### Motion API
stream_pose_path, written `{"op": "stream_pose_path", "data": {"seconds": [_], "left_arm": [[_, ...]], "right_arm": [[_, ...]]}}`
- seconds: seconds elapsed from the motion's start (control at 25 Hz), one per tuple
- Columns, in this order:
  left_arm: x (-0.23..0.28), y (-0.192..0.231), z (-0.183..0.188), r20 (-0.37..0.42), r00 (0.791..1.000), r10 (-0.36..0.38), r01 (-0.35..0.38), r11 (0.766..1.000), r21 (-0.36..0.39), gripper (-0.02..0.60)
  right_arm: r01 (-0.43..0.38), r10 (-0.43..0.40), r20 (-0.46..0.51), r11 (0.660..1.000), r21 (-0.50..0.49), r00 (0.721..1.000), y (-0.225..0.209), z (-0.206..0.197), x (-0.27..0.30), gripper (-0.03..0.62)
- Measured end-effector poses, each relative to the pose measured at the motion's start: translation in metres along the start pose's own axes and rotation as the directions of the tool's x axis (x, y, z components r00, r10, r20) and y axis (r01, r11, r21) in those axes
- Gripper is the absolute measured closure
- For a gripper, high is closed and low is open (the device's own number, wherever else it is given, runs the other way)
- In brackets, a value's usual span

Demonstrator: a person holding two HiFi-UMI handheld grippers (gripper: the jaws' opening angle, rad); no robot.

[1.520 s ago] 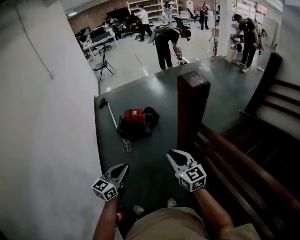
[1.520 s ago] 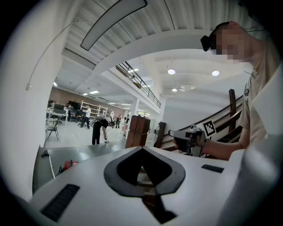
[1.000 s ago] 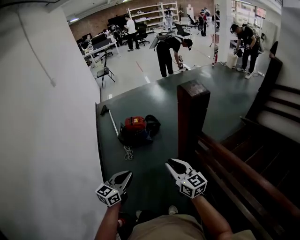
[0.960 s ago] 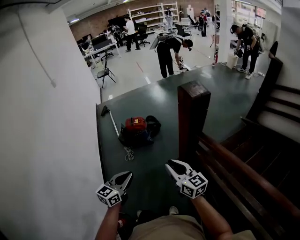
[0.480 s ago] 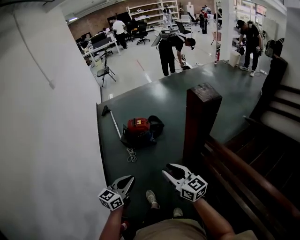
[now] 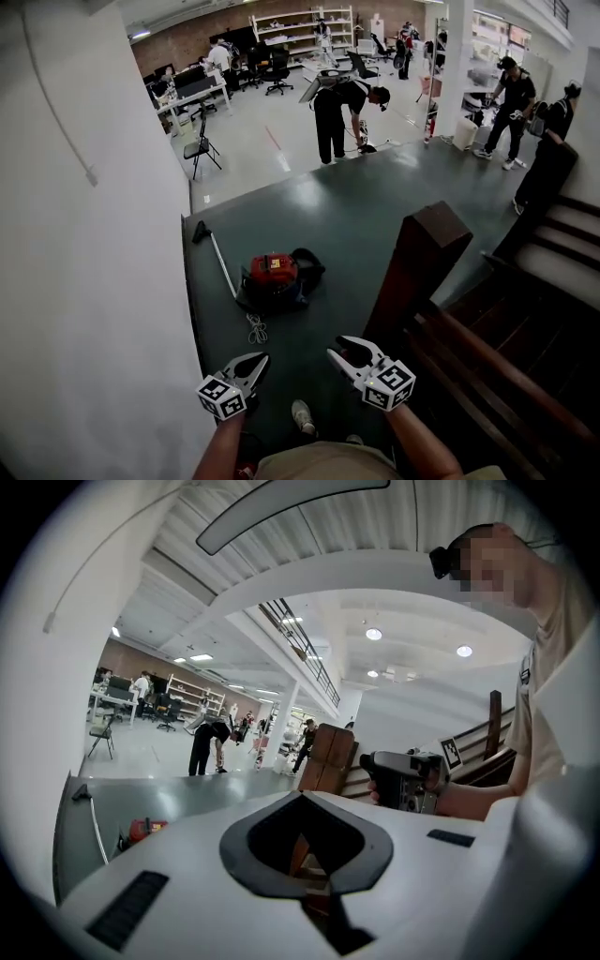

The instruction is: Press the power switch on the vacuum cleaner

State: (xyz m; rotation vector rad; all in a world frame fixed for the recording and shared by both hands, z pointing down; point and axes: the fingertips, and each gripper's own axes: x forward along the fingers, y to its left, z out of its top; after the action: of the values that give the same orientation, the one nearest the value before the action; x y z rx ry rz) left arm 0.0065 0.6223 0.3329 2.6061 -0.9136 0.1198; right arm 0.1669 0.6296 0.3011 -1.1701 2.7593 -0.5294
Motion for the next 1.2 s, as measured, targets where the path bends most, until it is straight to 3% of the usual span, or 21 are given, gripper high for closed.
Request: {"op": "stream_pose_path", "data": {"seconds": [0.24,0.72,1.2], "left_arm": [[0.003,0.073,0.024,-0.011,1.0,-0.022,0.022,1.0,0.001,0.578],[0.012,0.194,0.051,-0.014,0.998,-0.065,0.065,0.998,0.005,0.578],[0.086,0.294,0.078,-0.037,0.999,-0.025,0.023,0.998,-0.056,0.578]], "right_arm": [[0.058,-0.058,0.011,0.998,-0.023,0.998,-0.016,0.014,0.066,0.473],[0.202,-0.202,0.009,0.978,-0.043,0.979,-0.064,0.007,0.163,0.473],[0.185,-0.188,-0.055,0.981,-0.055,0.981,-0.157,0.028,0.267,0.471]]}}
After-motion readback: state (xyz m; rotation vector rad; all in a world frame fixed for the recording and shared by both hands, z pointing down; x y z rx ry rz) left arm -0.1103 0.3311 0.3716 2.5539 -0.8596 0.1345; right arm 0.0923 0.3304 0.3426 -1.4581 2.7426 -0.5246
